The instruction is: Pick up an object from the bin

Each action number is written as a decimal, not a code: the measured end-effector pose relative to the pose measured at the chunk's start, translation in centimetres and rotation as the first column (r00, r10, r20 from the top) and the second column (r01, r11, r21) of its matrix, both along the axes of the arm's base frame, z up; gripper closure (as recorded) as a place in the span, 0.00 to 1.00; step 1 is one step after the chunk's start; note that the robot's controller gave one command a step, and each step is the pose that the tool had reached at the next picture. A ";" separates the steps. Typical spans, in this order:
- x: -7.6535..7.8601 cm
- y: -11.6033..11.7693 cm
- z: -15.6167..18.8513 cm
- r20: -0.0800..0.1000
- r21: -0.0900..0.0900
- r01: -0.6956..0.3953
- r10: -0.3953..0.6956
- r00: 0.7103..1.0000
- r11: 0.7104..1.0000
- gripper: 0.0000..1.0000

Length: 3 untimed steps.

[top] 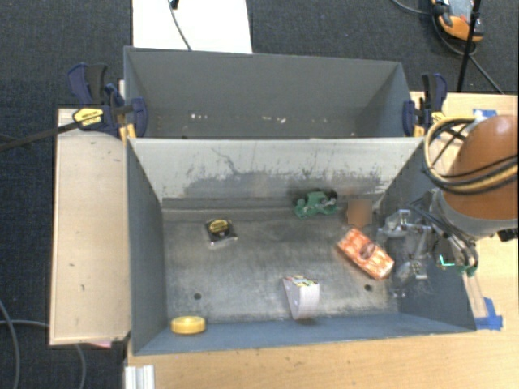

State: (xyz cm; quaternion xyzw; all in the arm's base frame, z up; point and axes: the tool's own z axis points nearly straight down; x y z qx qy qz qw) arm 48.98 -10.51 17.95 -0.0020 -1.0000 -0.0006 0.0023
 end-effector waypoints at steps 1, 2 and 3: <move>0.2 0.0 0.4 0.008 -0.002 -0.004 0.004 1.000 1.000 0.00; 0.5 0.3 -4.0 0.016 -0.004 0.001 -0.001 1.000 1.000 0.00; 0.3 -2.3 -10.3 0.032 -0.003 0.136 -0.136 0.990 0.991 1.00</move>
Offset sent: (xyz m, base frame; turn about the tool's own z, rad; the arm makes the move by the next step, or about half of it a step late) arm 0.0030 0.0074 -0.1004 0.0080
